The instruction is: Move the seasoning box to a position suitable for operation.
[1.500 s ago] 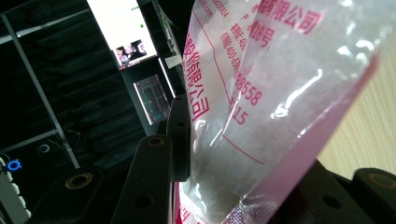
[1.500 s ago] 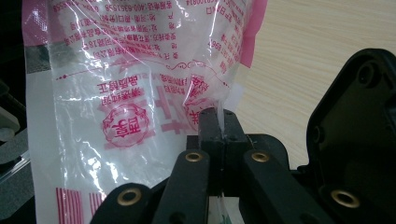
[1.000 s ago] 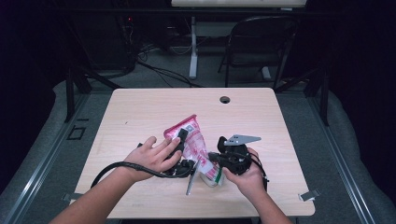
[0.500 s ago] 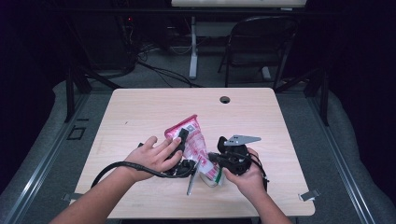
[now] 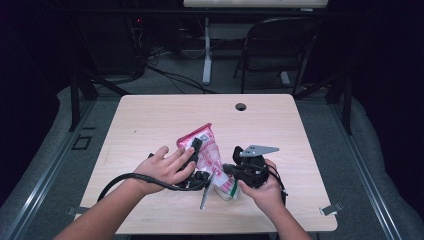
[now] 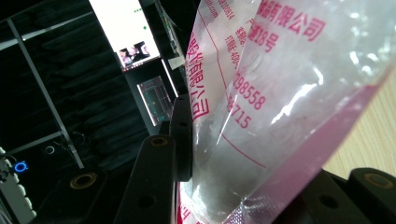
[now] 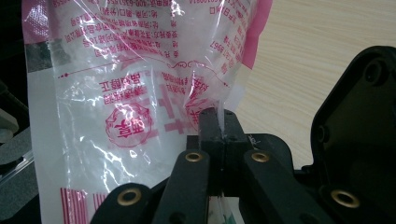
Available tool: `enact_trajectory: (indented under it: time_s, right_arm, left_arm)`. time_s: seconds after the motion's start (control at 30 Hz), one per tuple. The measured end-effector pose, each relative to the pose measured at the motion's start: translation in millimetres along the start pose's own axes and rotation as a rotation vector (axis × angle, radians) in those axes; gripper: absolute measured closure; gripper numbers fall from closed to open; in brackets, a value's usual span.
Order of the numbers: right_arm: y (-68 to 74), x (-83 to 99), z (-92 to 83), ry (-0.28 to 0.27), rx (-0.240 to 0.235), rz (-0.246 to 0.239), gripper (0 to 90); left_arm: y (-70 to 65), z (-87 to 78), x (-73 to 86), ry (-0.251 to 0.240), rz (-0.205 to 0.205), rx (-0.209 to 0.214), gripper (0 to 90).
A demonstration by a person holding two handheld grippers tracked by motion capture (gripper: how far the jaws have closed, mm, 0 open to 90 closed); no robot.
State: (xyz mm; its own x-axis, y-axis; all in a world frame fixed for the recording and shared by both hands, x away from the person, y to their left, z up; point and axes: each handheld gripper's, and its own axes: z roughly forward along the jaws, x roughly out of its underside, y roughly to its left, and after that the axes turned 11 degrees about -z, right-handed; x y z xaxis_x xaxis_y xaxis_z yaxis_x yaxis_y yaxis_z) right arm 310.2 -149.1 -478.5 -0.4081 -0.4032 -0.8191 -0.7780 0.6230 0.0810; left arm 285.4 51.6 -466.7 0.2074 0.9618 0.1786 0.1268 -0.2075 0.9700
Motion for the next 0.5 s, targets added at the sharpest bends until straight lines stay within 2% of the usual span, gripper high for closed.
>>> enact_trajectory:
  time_s: [0.1,0.17,0.27,0.5]
  right_arm:
    - [0.2,0.2,-0.1,0.001,0.0,0.002,90.0]
    - [0.2,0.3,-0.2,0.0,0.002,0.002,90.0]
    - [0.1,0.7,0.2,0.0,0.002,0.004,90.0]
    - [0.6,0.2,1.2,0.001,0.001,0.002,90.0]
  left_arm:
    - [0.1,0.1,-0.2,-0.005,0.003,-0.007,73.0]
    - [0.0,-0.1,-0.2,0.002,-0.001,0.007,73.1]
    - [-0.9,-0.1,-0.2,-0.002,0.003,-0.009,73.6]
    - [-1.1,-0.2,0.5,0.001,-0.013,0.009,73.9]
